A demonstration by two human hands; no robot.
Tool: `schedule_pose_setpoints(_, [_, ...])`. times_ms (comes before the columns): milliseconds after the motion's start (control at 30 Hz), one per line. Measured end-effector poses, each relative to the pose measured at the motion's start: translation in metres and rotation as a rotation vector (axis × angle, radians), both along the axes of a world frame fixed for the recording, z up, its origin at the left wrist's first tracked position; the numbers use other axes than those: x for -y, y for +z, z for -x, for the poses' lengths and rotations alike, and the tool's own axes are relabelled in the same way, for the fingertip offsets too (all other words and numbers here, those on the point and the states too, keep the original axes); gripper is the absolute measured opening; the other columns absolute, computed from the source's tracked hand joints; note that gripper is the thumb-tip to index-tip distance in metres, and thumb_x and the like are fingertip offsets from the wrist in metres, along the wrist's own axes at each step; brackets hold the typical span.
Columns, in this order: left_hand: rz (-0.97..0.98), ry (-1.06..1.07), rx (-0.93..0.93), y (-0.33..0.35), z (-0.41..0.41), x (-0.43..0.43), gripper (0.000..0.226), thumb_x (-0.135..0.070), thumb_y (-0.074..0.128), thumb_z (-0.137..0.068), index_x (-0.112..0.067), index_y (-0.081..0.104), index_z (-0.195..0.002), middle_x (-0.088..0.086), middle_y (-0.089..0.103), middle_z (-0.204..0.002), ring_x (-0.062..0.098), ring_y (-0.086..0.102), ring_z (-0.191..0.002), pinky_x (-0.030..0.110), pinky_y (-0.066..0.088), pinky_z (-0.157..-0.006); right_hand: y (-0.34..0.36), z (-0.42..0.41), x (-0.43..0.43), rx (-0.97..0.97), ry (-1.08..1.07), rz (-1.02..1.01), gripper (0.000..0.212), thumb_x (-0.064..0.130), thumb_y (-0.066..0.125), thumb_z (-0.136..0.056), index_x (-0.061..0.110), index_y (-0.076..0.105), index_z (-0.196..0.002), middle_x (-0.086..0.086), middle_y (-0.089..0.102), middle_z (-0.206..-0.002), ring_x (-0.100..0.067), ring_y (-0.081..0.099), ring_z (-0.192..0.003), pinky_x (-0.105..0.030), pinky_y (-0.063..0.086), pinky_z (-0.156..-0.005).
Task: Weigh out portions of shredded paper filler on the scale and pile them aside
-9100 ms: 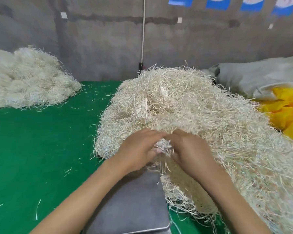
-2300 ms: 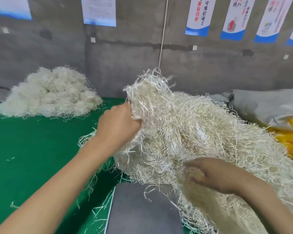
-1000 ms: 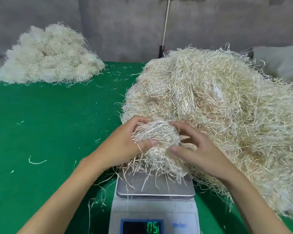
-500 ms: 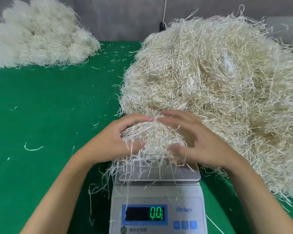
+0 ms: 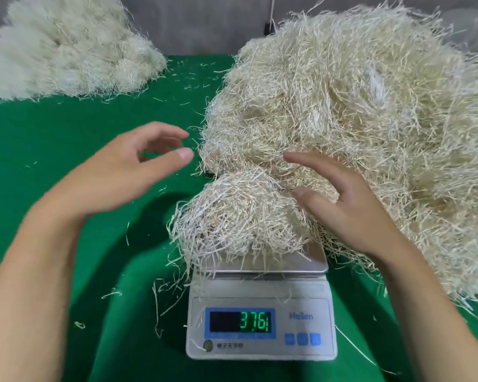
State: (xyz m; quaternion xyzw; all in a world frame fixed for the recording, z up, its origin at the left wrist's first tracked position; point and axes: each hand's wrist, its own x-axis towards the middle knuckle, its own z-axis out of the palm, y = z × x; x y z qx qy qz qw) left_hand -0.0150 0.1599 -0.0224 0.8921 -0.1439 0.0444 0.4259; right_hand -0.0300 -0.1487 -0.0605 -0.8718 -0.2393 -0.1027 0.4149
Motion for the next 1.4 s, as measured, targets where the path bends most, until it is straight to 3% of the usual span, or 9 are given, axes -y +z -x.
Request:
schedule_pose_setpoints(233, [-0.110,0.021,0.089,-0.018,0.022,0.044,0.060,-0.082,0.045,-0.076,-0.057,0.041,-0.131,-0.043,0.041,-0.129,-0.025,0.032,-0.123,0.015,0.028,-0.096,-0.001,0.014,-0.006,0.041,-0.070,0.077,0.055,0.059,0.047,-0.087,0.040,0.051,-0.139,0.041,0.038,-0.131,0.028,0.029,-0.123,0.007,0.015,-0.096])
schedule_pose_setpoints(367, [-0.121,0.036,0.122,-0.024,0.030,0.057,0.061,-0.081,0.040,-0.081,-0.054,0.039,-0.136,-0.033,0.040,-0.138,-0.009,0.035,-0.131,0.029,0.032,-0.104,-0.004,0.019,-0.007,0.042,-0.111,0.057,0.052,0.053,0.052,-0.091,0.037,0.052,-0.140,0.036,0.043,-0.131,0.025,0.032,-0.124,0.004,0.018,-0.098])
schedule_pose_setpoints(500, [-0.111,0.045,0.142,-0.026,0.033,0.065,0.059,-0.077,0.039,-0.084,-0.050,0.042,-0.136,-0.032,0.041,-0.138,-0.007,0.037,-0.130,0.027,0.032,-0.103,-0.004,0.020,-0.010,0.072,-0.145,0.087,0.052,0.053,0.052,-0.091,0.035,0.052,-0.140,0.027,0.045,-0.133,0.014,0.037,-0.124,-0.008,0.022,-0.101])
schedule_pose_setpoints(733, [-0.134,0.043,0.144,-0.023,0.033,0.066,0.055,-0.077,0.039,-0.084,-0.051,0.044,-0.133,-0.035,0.043,-0.134,-0.012,0.038,-0.125,0.017,0.030,-0.094,-0.004,0.021,-0.004,0.094,-0.142,0.073,0.051,0.055,0.053,-0.091,0.036,0.053,-0.139,0.041,0.040,-0.127,0.028,0.029,-0.120,0.002,0.017,-0.098])
schedule_pose_setpoints(933, [-0.123,0.060,0.159,-0.018,0.034,0.065,0.057,-0.078,0.038,-0.083,-0.050,0.046,-0.132,-0.034,0.045,-0.134,-0.009,0.039,-0.128,0.026,0.032,-0.101,-0.003,0.027,0.000,0.101,-0.137,0.048,0.047,0.053,0.054,-0.092,0.039,0.053,-0.137,0.049,0.036,-0.126,0.025,0.032,-0.124,0.004,0.018,-0.100])
schedule_pose_setpoints(1133, [-0.112,0.093,0.191,-0.014,0.034,0.059,0.055,-0.078,0.039,-0.083,-0.051,0.046,-0.131,-0.041,0.043,-0.128,-0.016,0.036,-0.125,0.019,0.028,-0.098,0.000,0.027,0.001,0.100,-0.147,0.042,0.046,0.052,0.054,-0.092,0.041,0.052,-0.136,0.047,0.036,-0.126,0.026,0.033,-0.122,0.005,0.017,-0.097])
schedule_pose_setpoints(1267, [-0.117,0.111,0.190,-0.013,0.035,0.056,0.056,-0.078,0.039,-0.083,-0.051,0.046,-0.131,-0.038,0.044,-0.131,-0.014,0.036,-0.126,0.019,0.028,-0.099,0.002,0.026,0.005,0.114,-0.170,0.040,0.044,0.054,0.050,-0.093,0.041,0.053,-0.135,0.039,0.045,-0.127,0.019,0.039,-0.123,-0.002,0.025,-0.098])
schedule_pose_setpoints(1333, [-0.108,0.121,0.198,-0.012,0.036,0.055,0.055,-0.078,0.039,-0.082,-0.051,0.047,-0.130,-0.038,0.045,-0.131,-0.016,0.036,-0.125,0.016,0.027,-0.097,0.006,0.025,0.014,0.144,-0.227,-0.002,0.038,0.050,0.049,-0.095,0.039,0.057,-0.131,0.032,0.056,-0.122,0.017,0.048,-0.113,-0.008,0.036,-0.091])
schedule_pose_setpoints(1400, [-0.096,0.133,0.219,-0.008,0.034,0.055,0.053,-0.078,0.040,-0.083,-0.051,0.049,-0.128,-0.037,0.046,-0.128,-0.019,0.036,-0.120,0.015,0.028,-0.096,0.014,0.023,0.030,0.174,-0.325,-0.087,0.025,0.040,0.055,-0.096,0.037,0.063,-0.119,0.029,0.065,-0.102,0.011,0.059,-0.094,-0.015,0.046,-0.077])
